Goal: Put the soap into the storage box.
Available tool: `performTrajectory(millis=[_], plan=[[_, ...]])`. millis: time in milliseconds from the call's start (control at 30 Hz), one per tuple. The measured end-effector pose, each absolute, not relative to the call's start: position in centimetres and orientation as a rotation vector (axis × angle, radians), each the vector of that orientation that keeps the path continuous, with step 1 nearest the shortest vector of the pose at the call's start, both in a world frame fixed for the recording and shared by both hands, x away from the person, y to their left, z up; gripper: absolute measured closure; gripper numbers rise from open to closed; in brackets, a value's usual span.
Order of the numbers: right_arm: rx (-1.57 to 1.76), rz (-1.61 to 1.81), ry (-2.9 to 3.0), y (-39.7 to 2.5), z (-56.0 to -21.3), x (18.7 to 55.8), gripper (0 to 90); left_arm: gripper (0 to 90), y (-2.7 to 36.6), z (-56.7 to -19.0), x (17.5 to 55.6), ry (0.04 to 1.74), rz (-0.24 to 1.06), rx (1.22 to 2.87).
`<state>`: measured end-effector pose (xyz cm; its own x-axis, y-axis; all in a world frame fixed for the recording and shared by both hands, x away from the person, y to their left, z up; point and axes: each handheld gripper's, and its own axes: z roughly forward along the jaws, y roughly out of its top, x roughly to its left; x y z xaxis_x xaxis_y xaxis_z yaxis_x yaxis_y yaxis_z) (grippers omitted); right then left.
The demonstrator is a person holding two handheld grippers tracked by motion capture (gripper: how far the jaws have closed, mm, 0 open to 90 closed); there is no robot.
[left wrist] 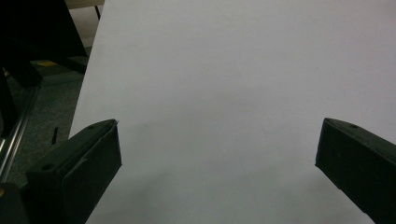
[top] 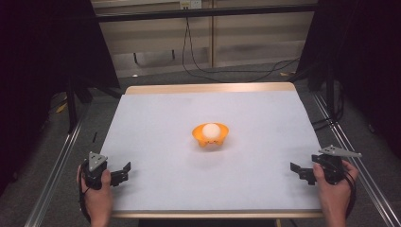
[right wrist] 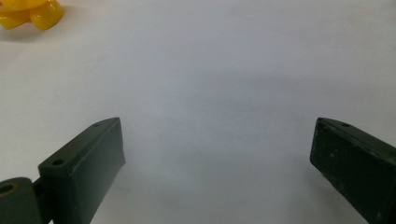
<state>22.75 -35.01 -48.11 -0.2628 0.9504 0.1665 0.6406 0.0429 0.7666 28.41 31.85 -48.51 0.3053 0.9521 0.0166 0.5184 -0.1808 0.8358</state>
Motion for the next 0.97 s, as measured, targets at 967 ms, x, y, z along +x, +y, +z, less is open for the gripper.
performTrajectory(millis=[967], plan=[[1.590,1.171,1.791,-37.4,-48.7,19.5,0.8,0.0,32.0,-48.5,28.4,1.317,0.727,1.822]])
